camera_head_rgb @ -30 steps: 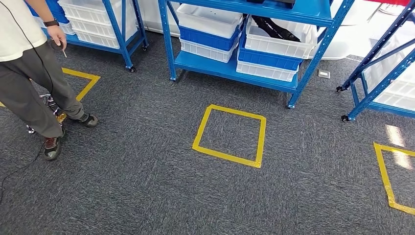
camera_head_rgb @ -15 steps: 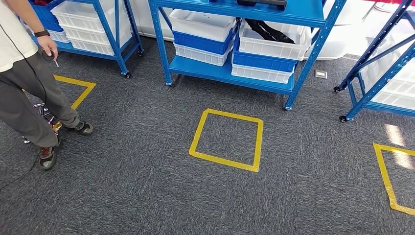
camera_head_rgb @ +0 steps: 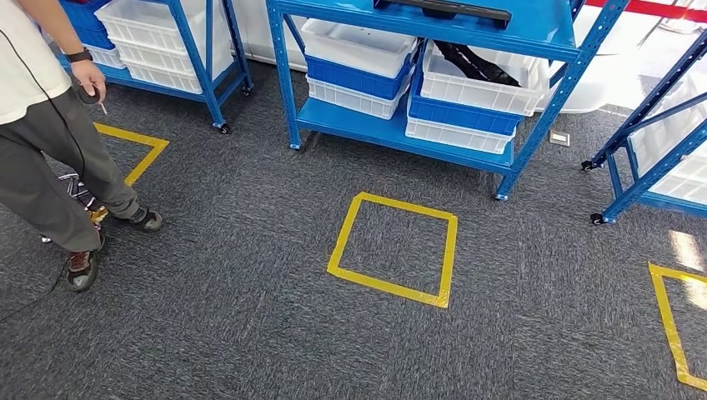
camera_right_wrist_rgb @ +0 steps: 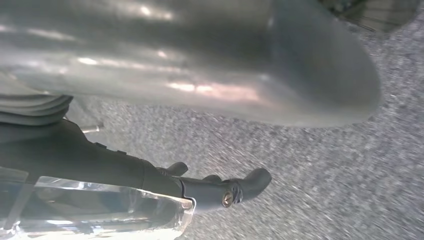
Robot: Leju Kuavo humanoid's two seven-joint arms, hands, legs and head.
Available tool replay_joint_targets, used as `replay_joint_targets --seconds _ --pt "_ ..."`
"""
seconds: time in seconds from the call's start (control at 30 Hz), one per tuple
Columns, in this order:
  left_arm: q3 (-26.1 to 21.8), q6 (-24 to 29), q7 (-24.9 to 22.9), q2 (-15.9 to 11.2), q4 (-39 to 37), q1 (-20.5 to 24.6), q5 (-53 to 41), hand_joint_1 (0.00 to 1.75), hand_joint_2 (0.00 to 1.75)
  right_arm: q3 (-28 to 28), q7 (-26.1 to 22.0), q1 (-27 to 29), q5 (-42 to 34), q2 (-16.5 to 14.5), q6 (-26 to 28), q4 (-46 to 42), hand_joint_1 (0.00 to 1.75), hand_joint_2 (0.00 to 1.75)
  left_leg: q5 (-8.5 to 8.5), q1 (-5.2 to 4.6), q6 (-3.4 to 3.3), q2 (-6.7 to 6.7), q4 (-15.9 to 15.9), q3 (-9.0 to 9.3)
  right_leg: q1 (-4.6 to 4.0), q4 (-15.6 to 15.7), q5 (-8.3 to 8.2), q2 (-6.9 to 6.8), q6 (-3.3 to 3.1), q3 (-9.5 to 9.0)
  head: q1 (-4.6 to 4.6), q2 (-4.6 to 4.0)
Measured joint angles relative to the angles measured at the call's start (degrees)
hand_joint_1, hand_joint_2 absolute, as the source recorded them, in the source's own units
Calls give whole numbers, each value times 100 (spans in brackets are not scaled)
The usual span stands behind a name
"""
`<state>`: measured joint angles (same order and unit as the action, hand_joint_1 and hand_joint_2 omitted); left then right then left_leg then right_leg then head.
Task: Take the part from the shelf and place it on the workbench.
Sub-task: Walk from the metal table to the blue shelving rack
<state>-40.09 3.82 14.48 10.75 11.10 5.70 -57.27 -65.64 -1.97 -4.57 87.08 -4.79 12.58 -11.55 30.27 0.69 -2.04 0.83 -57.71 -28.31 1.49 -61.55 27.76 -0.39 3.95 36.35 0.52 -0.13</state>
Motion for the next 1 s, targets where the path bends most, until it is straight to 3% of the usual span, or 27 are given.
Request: replay_joint_targets --seconds 0.07,0.1,0.17,0.23,0.3,0.37,0.4,0.47,0.53,0.6,0.67,0.7,0.8,0.87,0.93,1.0 --pt "-1 0 -1 2 0 1 0 0 0 1 0 6 0 -1 -1 0 0 0 94 -18 88 -8 -13 77 -36 257 -168 -35 -123 -92 2 0" --pt "-2 0 -1 1 0 2 0 0 0 2 1 8 0 -1 -1 -1 0 0 114 -21 122 -16 -27 111 -43 257 -158 -35 -211 -136 5 0" --pt "-3 -2 -3 0 0 22 0 0 0 6 -1 5 0 -1 -1 -1 0 0 129 0 173 -40 -204 121 -9 282 -183 -7 -321 -242 16 0" --pt "-3 -3 -3 -1 0 42 -2 0 0 7 -1 -18 -1 3 -2 -1 0 0 233 23 209 -57 -691 -144 -4 291 -141 3 -407 -359 43 0" --pt "-3 -4 -3 0 0 38 -11 0 0 7 3 -29 -7 11 -3 -1 0 0 519 27 243 -62 -1333 -606 -31 291 -73 11 -479 -423 66 0" --pt "-3 -6 -3 0 0 16 -20 0 0 7 12 -22 -14 15 -4 -1 0 0 700 28 250 -62 -1564 -934 -53 291 11 33 -507 -515 69 0" --pt "-4 -7 -3 -1 0 8 -22 0 0 7 16 -16 -15 14 -4 -1 0 0 608 28 236 -63 -1427 -979 -60 291 59 46 -502 -577 71 0" --pt "-4 -7 -3 -5 0 3 -22 0 0 7 17 -9 -15 6 -5 -1 0 0 42 17 167 -66 -790 -854 -70 295 157 59 -482 -696 73 0" --pt "-4 -7 -3 -16 0 8 -22 0 0 7 18 -17 -15 -6 -7 -1 0 0 -287 -26 98 -59 -346 -761 -92 306 255 75 -425 -769 68 0" --pt "-4 -8 -3 -22 0 14 -22 0 0 7 20 -33 -15 -10 -8 -1 0 0 -269 -63 26 -40 -256 -750 -126 284 278 88 -329 -860 61 0" --pt "-4 -9 -3 -11 0 15 -25 0 0 7 21 -36 -19 1 -7 -2 0 0 -358 -39 -65 -34 -162 -607 -150 181 297 85 -251 -904 57 -1" --pt "-5 -10 -3 -4 0 20 -28 0 0 7 21 -37 -24 2 -5 -2 0 0 -392 -25 -102 -40 -122 -529 -151 17 348 84 -237 -828 56 -1" --pt "-6 -14 -3 9 0 43 -35 0 0 7 18 -45 -34 -3 -2 -1 0 0 -378 -4 -145 -47 -74 -427 -122 -980 700 79 -261 -207 27 -2" --pt "-6 -15 -3 13 0 40 -34 0 0 8 15 -29 -28 0 -1 -1 0 0 -332 -3 -147 -35 -70 -402 -102 -1415 914 79 -248 159 20 -2" --pt "-8 -14 -3 14 0 29 -32 0 0 9 15 -5 -15 5 -1 -1 0 0 -277 1 -130 -13 -71 -343 -70 -1275 844 77 -155 236 18 -2" --pt "-10 -13 -3 17 0 18 -31 0 0 11 15 8 -3 16 -1 -1 0 0 -194 7 -85 6 -71 -251 -24 -606 412 71 -16 93 14 -2"
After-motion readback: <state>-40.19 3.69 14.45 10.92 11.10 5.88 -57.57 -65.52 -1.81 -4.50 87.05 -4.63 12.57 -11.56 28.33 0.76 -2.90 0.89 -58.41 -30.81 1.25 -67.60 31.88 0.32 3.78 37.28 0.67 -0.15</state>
